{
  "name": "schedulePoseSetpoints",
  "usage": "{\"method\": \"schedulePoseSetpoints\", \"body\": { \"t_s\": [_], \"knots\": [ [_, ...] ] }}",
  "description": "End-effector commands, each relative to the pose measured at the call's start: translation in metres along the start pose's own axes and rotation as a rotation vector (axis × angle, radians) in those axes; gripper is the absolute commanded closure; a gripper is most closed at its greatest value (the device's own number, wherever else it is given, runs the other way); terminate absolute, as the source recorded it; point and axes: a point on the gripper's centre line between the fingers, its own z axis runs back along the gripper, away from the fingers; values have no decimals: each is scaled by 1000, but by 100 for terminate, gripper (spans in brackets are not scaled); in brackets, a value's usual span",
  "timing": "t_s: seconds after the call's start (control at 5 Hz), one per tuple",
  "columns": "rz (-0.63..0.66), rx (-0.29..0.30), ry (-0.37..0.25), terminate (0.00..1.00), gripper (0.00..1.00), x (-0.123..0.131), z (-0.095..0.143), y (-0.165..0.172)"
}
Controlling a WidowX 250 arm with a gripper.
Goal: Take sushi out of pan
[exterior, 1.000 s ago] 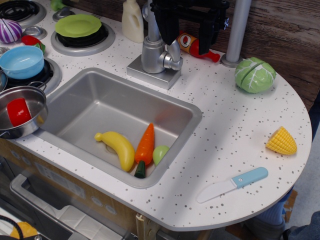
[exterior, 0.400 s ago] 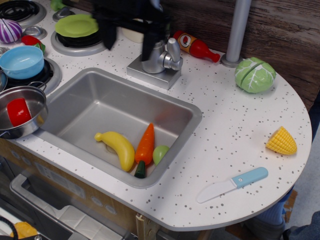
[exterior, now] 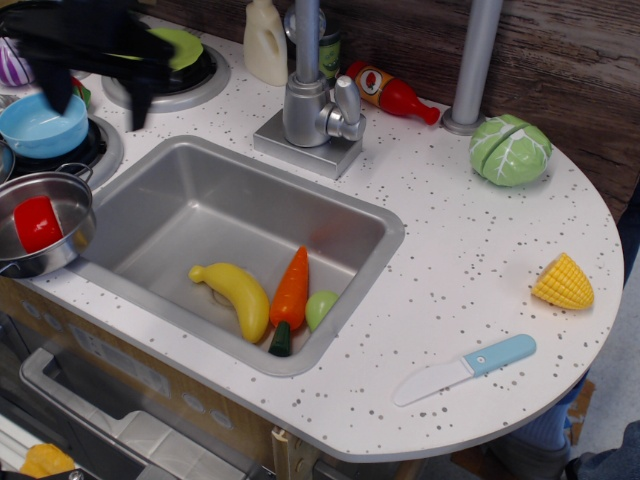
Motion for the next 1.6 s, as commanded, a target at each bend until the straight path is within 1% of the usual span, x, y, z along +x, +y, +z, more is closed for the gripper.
{"method": "schedulePoseSetpoints", "body": {
  "t_s": [0.0,0.2,0.4,0.6,0.8,1.0,1.2,1.4],
  "knots": [
    [94,35,-70,0,0,-6,-6,39],
    [111,20,-108,0,0,-10,-24,53],
    [83,-10,-92,0,0,-11,-42,56],
    [87,-33,-115,0,0,-15,-56,62],
    [97,-72,-138,0,0,-21,-71,63],
    [104,-137,-127,0,0,-20,-84,65],
    [107,-163,-115,0,0,-19,-91,67],
    [132,-193,-122,0,0,-22,-99,66]
  ]
}}
